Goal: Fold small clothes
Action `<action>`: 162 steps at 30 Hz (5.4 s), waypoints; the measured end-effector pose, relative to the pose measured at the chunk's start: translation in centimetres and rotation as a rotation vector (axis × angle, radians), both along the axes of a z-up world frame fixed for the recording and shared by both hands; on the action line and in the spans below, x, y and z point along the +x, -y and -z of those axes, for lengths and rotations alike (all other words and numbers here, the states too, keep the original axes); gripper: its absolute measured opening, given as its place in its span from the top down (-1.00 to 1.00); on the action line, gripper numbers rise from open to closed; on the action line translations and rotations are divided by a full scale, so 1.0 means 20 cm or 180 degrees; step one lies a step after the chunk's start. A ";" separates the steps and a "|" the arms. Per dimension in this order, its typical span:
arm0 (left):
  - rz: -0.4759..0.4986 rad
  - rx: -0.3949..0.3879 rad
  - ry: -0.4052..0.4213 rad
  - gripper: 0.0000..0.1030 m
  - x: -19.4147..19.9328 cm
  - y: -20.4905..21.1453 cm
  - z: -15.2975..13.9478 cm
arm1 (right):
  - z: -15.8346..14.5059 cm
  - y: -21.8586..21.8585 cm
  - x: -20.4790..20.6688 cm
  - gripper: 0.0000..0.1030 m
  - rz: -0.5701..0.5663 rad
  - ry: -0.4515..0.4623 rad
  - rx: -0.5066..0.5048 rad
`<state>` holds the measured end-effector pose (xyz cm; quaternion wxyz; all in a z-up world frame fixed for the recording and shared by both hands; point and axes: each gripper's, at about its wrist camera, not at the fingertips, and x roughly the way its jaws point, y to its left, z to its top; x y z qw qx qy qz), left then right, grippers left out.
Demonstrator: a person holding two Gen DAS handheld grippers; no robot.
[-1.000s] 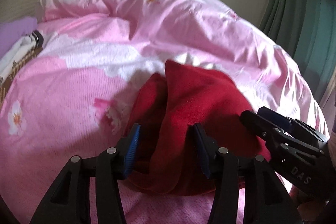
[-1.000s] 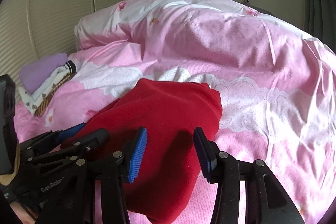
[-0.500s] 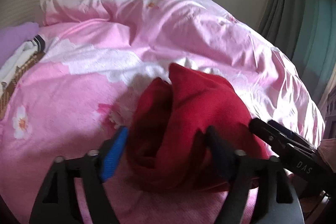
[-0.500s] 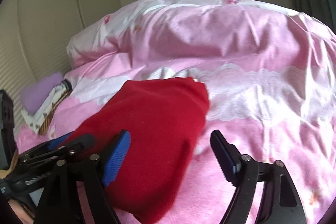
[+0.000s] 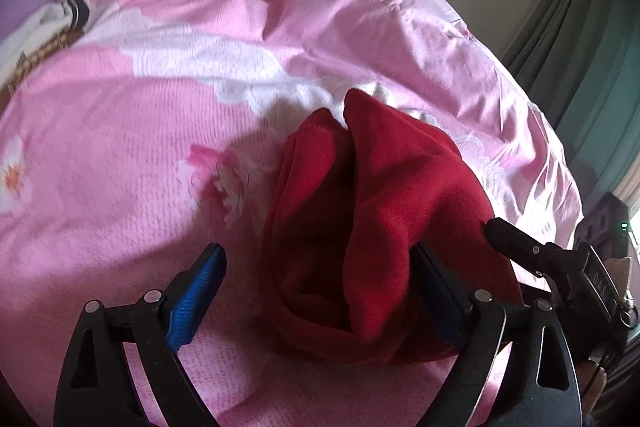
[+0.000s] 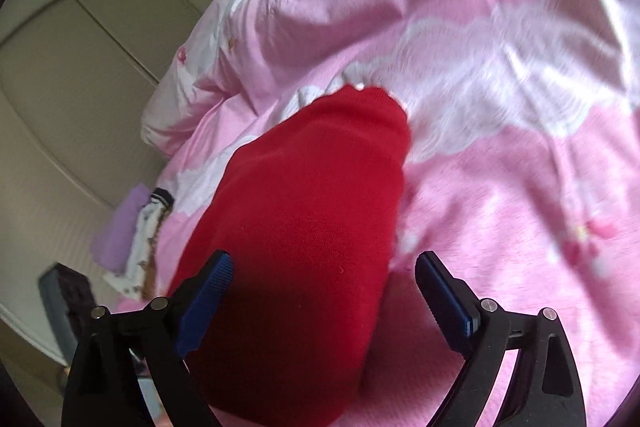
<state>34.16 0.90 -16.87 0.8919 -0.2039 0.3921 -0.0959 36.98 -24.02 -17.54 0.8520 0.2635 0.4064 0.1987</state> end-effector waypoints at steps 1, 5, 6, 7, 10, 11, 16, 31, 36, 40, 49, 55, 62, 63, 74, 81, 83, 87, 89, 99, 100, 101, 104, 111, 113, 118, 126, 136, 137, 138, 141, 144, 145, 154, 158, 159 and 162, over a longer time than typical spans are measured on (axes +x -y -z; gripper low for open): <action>-0.0002 -0.0035 -0.0011 -0.89 0.00 -0.01 0.01 | 0.02 0.00 0.01 -0.88 -0.0020 -0.0039 0.0064; 0.0014 -0.0244 -0.0050 -0.92 0.02 -0.03 0.05 | 0.06 -0.03 0.06 -0.88 -0.0177 -0.0134 0.0265; 0.0016 -0.0268 -0.0038 -0.92 0.02 -0.03 0.05 | 0.07 -0.04 0.08 -0.88 -0.0226 -0.0148 0.0296; 0.0024 -0.0271 -0.0022 -0.92 0.02 -0.02 0.05 | 0.07 -0.05 0.09 -0.88 -0.0260 -0.0160 0.0310; 0.0056 -0.0259 0.0018 -0.92 0.03 -0.01 0.06 | 0.09 -0.07 0.12 -0.92 -0.0352 -0.0206 0.0362; 0.0064 -0.0270 0.0023 -0.91 0.04 -0.01 0.06 | 0.10 -0.07 0.13 -0.93 -0.0372 -0.0223 0.0387; 0.0113 -0.0354 0.0038 -0.82 0.06 0.00 0.08 | 0.13 -0.09 0.18 -0.93 -0.0463 -0.0282 0.0465; 0.0259 -0.0369 0.0198 -0.19 0.03 0.04 -0.03 | 0.03 -0.07 0.10 -0.39 -0.0302 -0.0068 0.0600; 0.0314 -0.0280 0.0285 -0.10 -0.02 0.07 -0.12 | -0.03 -0.04 0.02 -0.33 -0.0274 -0.0003 0.0647; 0.0366 -0.0283 0.0345 -0.08 -0.06 0.07 -0.20 | -0.12 -0.04 -0.04 -0.31 -0.0247 0.0053 0.0658; 0.0450 -0.0272 0.0465 -0.07 -0.18 0.01 -0.50 | -0.41 -0.08 -0.19 -0.29 -0.0250 0.0252 0.0699; 0.0336 -0.0172 0.0631 -0.07 -0.26 -0.23 -0.77 | -0.64 -0.33 -0.20 -0.29 -0.0398 0.0420 0.0800; -0.0022 0.0040 0.0789 -0.08 -0.31 -0.77 -1.05 | -0.87 -0.90 -0.07 -0.29 -0.0772 0.0572 0.0975; -0.0087 0.0081 0.0804 -0.08 -0.31 -0.87 -1.09 | -0.90 -1.00 -0.04 -0.29 -0.0834 0.0584 0.1004; -0.0594 0.0643 0.0864 -0.15 -0.14 -1.90 -1.33 | -0.98 -2.13 0.32 -0.29 -0.1200 0.0673 0.1423; -0.0733 0.0726 0.0381 -0.17 0.09 -2.19 -0.83 | -0.49 -2.47 0.53 -0.29 -0.0964 0.0138 0.1123; -0.0743 0.0700 0.0260 -0.21 0.14 -2.20 -0.68 | -0.36 -2.47 0.53 -0.30 -0.0864 -0.0011 0.0980; -0.0801 0.0502 0.0301 -0.42 0.12 -2.22 -0.59 | -0.32 -2.46 0.53 -0.36 -0.0920 0.0081 0.0779; -0.0803 0.0396 0.0304 -0.44 0.15 -2.24 -0.57 | -0.33 -2.46 0.55 -0.39 -0.0949 0.0010 0.0751; -0.0821 0.0710 0.0532 -0.45 0.00 -2.15 -0.79 | -0.52 -2.39 0.52 -0.74 -0.0760 0.0019 0.0243; -0.0822 0.0743 0.0532 -0.45 0.00 -2.14 -0.81 | -0.54 -2.36 0.51 -0.74 -0.0720 0.0086 0.0184; -0.0822 0.0789 0.0526 -0.45 -0.01 -2.13 -0.82 | -0.57 -2.33 0.49 -0.75 -0.0680 0.0133 0.0131; -0.0846 0.0846 0.0535 -0.45 -0.05 -2.10 -0.87 | -0.63 -2.23 0.45 -0.76 -0.0636 0.0209 0.0040; -0.0987 0.1097 0.0663 -0.45 -0.23 -1.95 -0.99 | -0.74 -2.09 0.24 -0.76 -0.0672 0.0615 -0.0501; -0.0996 0.1206 0.0687 -0.45 -0.31 -1.86 -1.01 | -0.77 -2.05 0.16 -0.76 -0.0668 0.0731 -0.0617; -0.0914 0.1285 0.0746 -0.46 -0.54 -1.61 -1.02 | -0.84 -1.88 -0.12 -0.75 -0.0623 0.0972 -0.0897; -0.0673 0.1265 0.0845 -0.64 -0.97 -1.10 -1.00 | -0.92 -1.32 -0.71 -0.75 -0.0261 0.1335 -0.1329; -0.0252 0.1246 0.0943 -0.70 -1.34 -0.47 -0.95 | -0.90 -0.62 -1.33 -0.75 0.0231 0.1391 -0.1786; -0.0220 0.1251 0.0952 -0.70 -1.36 -0.43 -0.94 | -0.90 -0.57 -1.38 -0.75 0.0298 0.1380 -0.1826; -0.0190 0.1269 0.0969 -0.70 -1.40 -0.37 -0.94 | -0.90 -0.50 -1.44 -0.75 0.0357 0.1380 -0.1833; -0.0131 0.1285 0.1013 -0.70 -1.49 -0.24 -0.93 | -0.92 -0.38 -1.58 -0.75 0.0508 0.1422 -0.1914; -0.0085 0.1328 0.1065 -0.72 -1.58 -0.13 -0.93 | -0.91 -0.28 -1.72 -0.76 0.0716 0.1482 -0.2049; -0.0088 0.1379 0.1098 -0.76 -1.61 -0.10 -0.93 | -0.91 -0.24 -1.76 -0.76 0.0766 0.1474 -0.2050; -0.0128 0.1539 0.1192 -0.90 -1.81 -0.01 -0.83 | -0.78 -0.06 -1.95 -0.81 0.1058 0.1258 -0.2176; -0.0173 0.1548 0.1132 -0.91 -1.86 -0.01 -0.76 | -0.73 -0.02 -2.02 -0.81 0.1137 0.1229 -0.2211; -0.0167 0.1561 0.1122 -0.91 -1.86 -0.01 -0.76 | -0.73 -0.02 -2.03 -0.81 0.1161 0.1247 -0.2214; -0.0209 0.1583 0.1147 -0.94 -1.88 0.00 -0.75 | -0.75 -0.01 -2.05 -0.81 0.1192 0.1275 -0.2208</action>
